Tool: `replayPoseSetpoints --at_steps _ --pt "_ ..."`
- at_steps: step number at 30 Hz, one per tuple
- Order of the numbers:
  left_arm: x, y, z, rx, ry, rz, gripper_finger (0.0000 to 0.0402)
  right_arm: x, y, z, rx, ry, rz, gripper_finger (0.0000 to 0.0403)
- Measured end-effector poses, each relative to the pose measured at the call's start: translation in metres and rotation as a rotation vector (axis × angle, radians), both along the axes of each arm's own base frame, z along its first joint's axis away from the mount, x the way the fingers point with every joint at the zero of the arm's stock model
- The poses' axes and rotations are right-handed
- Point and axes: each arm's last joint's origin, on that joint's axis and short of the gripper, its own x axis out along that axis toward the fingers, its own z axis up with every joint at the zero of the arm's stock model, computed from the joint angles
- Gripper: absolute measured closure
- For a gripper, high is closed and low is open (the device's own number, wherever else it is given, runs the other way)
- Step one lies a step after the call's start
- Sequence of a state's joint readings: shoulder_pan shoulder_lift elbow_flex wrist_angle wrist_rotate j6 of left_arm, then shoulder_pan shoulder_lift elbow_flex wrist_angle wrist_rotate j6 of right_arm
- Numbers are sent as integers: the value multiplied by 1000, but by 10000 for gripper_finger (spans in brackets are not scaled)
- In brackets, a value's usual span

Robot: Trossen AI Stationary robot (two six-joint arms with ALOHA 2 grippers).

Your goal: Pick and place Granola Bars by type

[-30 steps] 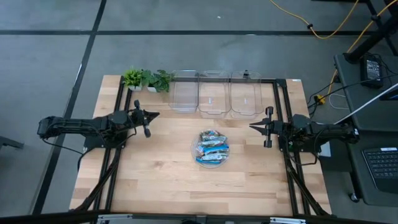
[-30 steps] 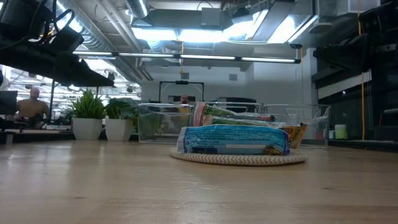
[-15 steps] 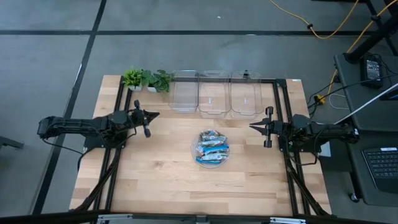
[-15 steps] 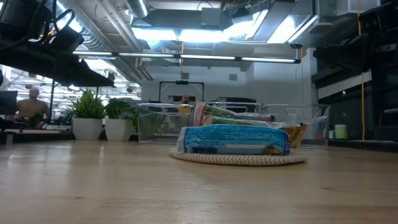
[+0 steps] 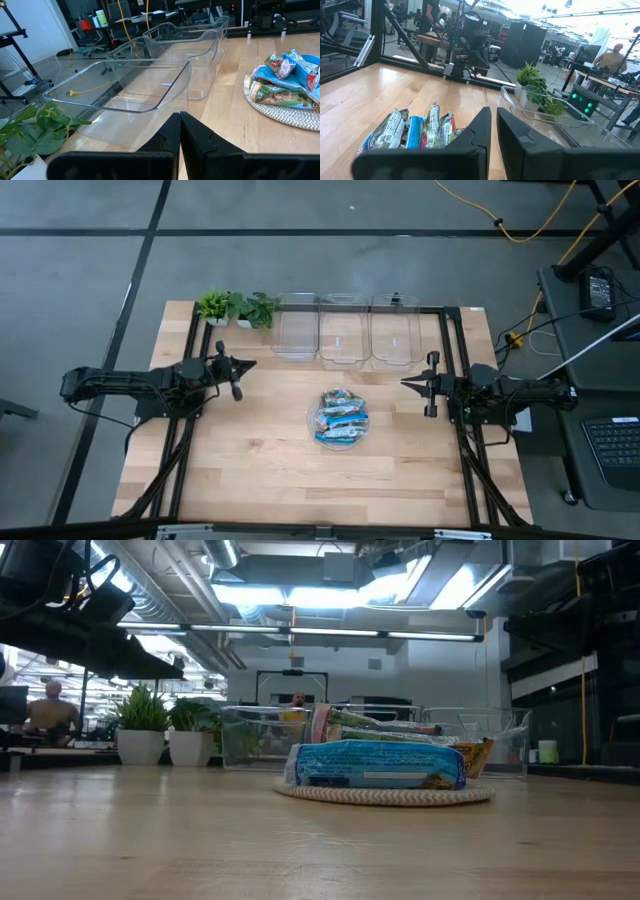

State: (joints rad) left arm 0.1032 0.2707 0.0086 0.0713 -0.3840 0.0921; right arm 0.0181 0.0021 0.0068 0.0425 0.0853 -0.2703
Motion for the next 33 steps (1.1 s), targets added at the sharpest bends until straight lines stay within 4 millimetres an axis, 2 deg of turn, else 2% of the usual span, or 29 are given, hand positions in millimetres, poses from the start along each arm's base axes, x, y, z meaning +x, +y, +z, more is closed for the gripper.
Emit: replayPoseSetpoints --at_steps 21,27,33 --pt "0 0 0 0 0 0 398 0 0 0 -1 0 0 368" --pt "0 0 0 0 0 0 398 0 0 0 -148 10 -8 368" --pt "0 0 0 0 0 0 398 0 0 0 -132 9 -7 368"
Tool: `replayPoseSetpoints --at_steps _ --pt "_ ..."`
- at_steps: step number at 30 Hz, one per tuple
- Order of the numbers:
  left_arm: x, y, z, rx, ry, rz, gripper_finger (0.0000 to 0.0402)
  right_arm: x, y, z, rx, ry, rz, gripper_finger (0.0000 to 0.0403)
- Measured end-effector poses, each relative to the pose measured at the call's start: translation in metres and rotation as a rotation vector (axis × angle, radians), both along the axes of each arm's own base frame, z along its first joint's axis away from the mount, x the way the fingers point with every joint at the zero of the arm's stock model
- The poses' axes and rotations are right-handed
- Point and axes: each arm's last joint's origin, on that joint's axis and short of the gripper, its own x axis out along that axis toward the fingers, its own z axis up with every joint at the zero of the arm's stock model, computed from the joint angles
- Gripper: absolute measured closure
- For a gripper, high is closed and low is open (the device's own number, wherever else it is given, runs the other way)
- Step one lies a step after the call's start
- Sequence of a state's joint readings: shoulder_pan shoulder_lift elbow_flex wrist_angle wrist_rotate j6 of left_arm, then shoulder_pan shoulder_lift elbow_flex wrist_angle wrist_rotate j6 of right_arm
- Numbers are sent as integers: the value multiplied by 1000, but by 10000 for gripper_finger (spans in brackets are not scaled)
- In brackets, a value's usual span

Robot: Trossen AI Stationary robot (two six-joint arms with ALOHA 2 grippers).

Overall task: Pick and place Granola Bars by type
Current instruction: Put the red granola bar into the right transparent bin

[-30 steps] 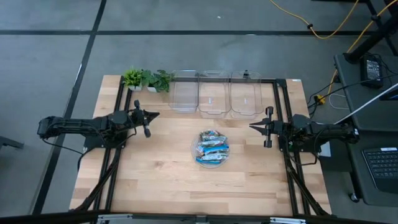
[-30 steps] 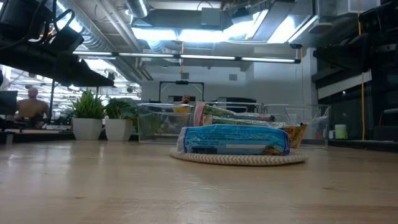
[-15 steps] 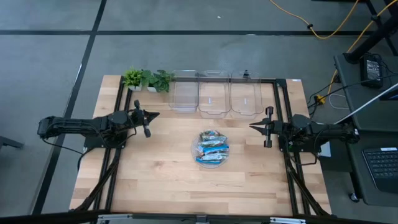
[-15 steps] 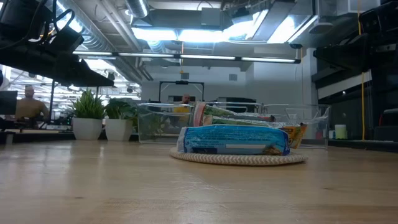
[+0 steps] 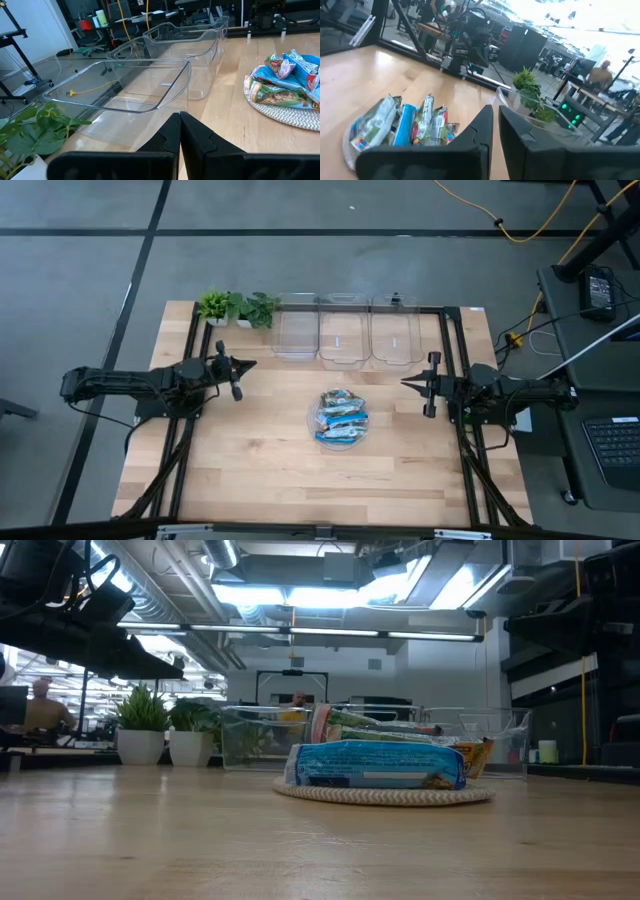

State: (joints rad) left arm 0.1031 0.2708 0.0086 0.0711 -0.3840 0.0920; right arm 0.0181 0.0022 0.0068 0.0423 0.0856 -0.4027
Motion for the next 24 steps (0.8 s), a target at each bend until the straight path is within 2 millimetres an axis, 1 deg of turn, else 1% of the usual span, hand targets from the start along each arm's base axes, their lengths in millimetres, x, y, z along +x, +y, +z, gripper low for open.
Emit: replayPoseSetpoints --at_steps 4,8,17,20,24 --pt "0 0 0 0 0 0 398 0 0 0 118 -11 7 368" --pt "0 0 0 0 0 0 398 0 0 1 140 -23 13 368" --pt "0 0 0 0 0 0 398 0 0 5 315 -65 32 366" --pt "0 0 0 0 0 0 398 1 0 6 359 -44 31 350" --pt "0 0 0 0 0 0 398 5 0 16 418 -1 25 305"
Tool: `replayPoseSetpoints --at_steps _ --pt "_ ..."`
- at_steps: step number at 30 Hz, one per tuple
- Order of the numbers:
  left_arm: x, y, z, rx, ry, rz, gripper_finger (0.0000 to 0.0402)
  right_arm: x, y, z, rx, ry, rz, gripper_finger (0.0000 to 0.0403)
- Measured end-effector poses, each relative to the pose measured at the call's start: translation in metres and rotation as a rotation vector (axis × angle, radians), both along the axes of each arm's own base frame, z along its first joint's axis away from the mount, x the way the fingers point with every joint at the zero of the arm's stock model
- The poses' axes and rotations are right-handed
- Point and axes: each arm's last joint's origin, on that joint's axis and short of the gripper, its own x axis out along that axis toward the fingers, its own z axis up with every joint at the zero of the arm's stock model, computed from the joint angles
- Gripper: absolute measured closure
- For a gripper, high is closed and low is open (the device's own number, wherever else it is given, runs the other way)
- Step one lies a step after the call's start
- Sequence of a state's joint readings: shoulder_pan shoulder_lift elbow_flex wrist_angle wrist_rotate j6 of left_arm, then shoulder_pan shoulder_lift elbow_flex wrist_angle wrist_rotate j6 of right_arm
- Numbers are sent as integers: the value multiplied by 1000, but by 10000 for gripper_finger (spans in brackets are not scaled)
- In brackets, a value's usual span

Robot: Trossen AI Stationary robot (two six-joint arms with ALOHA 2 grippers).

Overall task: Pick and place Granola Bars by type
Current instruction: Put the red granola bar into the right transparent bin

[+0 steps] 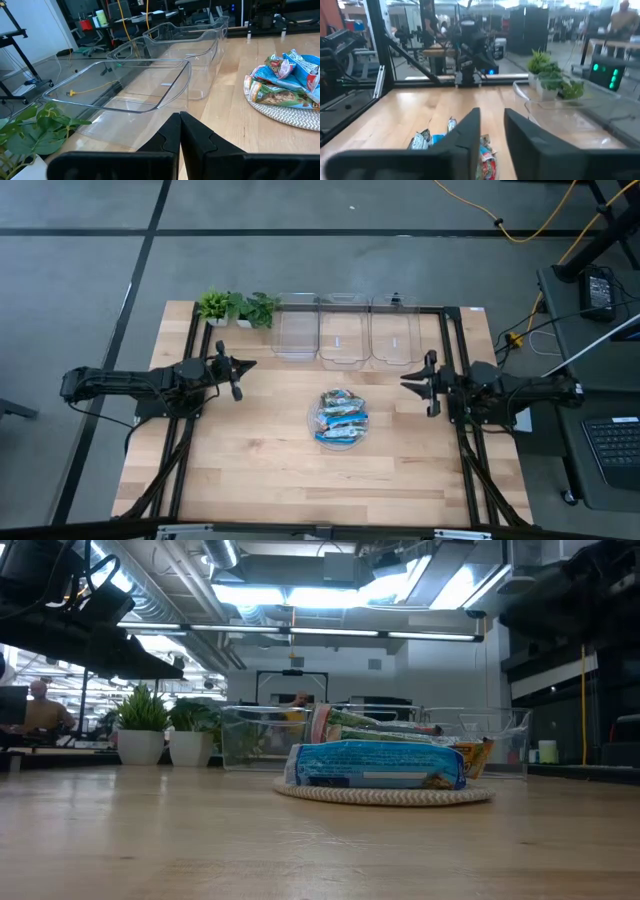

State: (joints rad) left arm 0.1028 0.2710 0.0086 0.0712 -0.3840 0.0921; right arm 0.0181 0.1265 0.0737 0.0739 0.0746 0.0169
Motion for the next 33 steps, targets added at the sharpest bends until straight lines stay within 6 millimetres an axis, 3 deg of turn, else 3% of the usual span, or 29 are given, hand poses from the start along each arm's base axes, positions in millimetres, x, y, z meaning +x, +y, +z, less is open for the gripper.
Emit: replayPoseSetpoints --at_steps 4,9,17,27,33 --pt "0 0 0 0 0 0 398 11 0 13 28 74 -2 249" --pt "0 0 0 0 0 0 398 38 0 31 22 229 -10 193" --pt "0 0 0 0 0 0 398 102 2 57 -54 539 8 165" --pt "0 0 0 0 0 0 398 153 3 34 -119 802 38 164" --pt "0 0 0 0 0 0 398 158 3 15 -113 937 43 164"
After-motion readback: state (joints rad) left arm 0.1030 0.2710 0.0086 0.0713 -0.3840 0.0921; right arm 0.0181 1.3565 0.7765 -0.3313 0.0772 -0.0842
